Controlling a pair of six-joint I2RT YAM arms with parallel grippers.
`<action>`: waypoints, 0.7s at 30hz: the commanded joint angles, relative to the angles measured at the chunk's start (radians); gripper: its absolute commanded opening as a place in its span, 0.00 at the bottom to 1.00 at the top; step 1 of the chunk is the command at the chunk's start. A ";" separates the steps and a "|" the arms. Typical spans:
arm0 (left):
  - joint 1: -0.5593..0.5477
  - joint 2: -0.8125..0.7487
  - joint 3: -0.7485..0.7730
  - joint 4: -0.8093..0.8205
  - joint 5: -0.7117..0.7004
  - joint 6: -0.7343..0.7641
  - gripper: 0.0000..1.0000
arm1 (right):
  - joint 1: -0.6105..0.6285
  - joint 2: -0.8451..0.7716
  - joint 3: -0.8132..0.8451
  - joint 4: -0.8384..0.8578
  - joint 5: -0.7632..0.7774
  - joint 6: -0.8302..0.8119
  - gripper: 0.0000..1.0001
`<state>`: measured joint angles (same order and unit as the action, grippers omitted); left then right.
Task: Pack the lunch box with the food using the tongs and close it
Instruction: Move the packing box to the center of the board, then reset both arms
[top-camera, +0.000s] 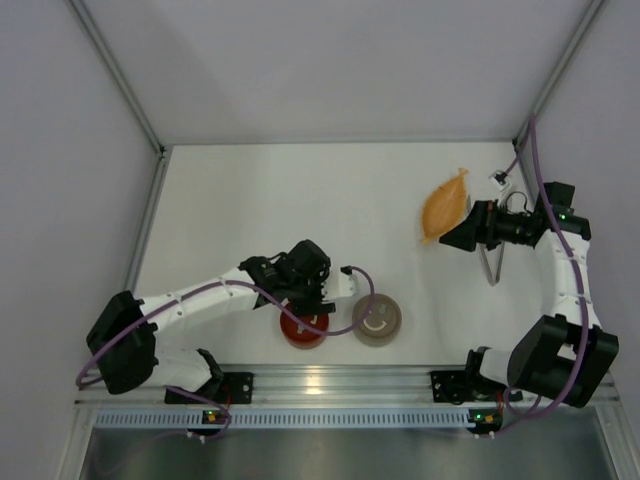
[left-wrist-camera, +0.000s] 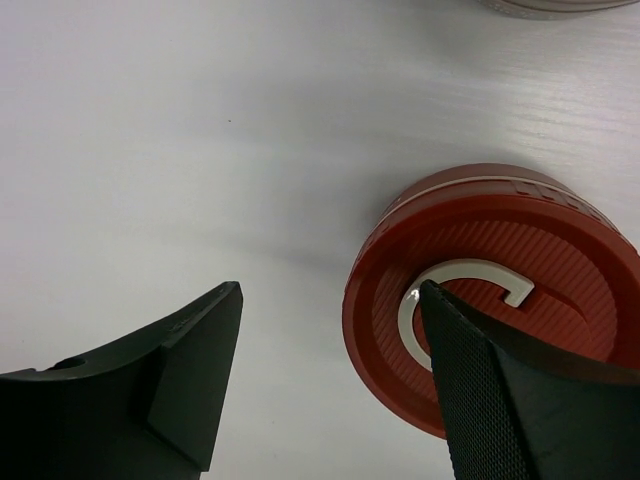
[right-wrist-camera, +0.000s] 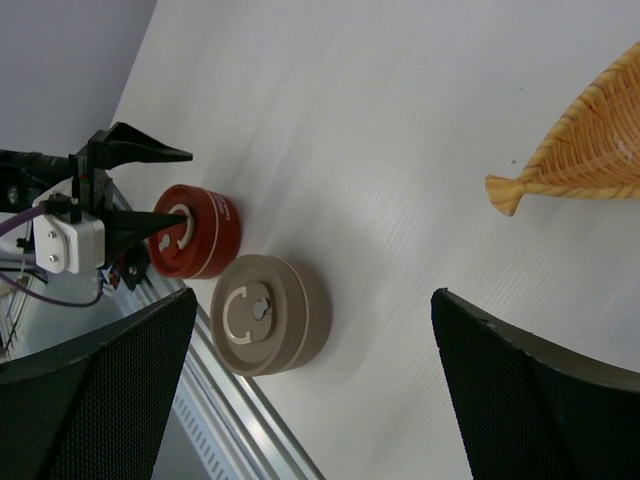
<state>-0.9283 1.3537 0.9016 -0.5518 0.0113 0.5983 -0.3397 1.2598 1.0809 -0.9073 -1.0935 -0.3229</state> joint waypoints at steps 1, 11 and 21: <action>0.009 0.015 0.020 -0.036 0.030 0.024 0.78 | -0.025 0.000 0.014 -0.016 -0.028 -0.041 0.99; 0.191 -0.051 0.458 -0.339 0.323 -0.077 0.89 | -0.025 -0.004 0.062 -0.008 -0.031 -0.022 0.99; 0.687 -0.010 0.539 -0.412 0.596 -0.303 0.98 | -0.024 -0.037 0.050 0.157 0.159 0.079 0.99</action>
<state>-0.3286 1.3289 1.4708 -0.9142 0.4938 0.4133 -0.3447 1.2556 1.0954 -0.8455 -1.0134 -0.2642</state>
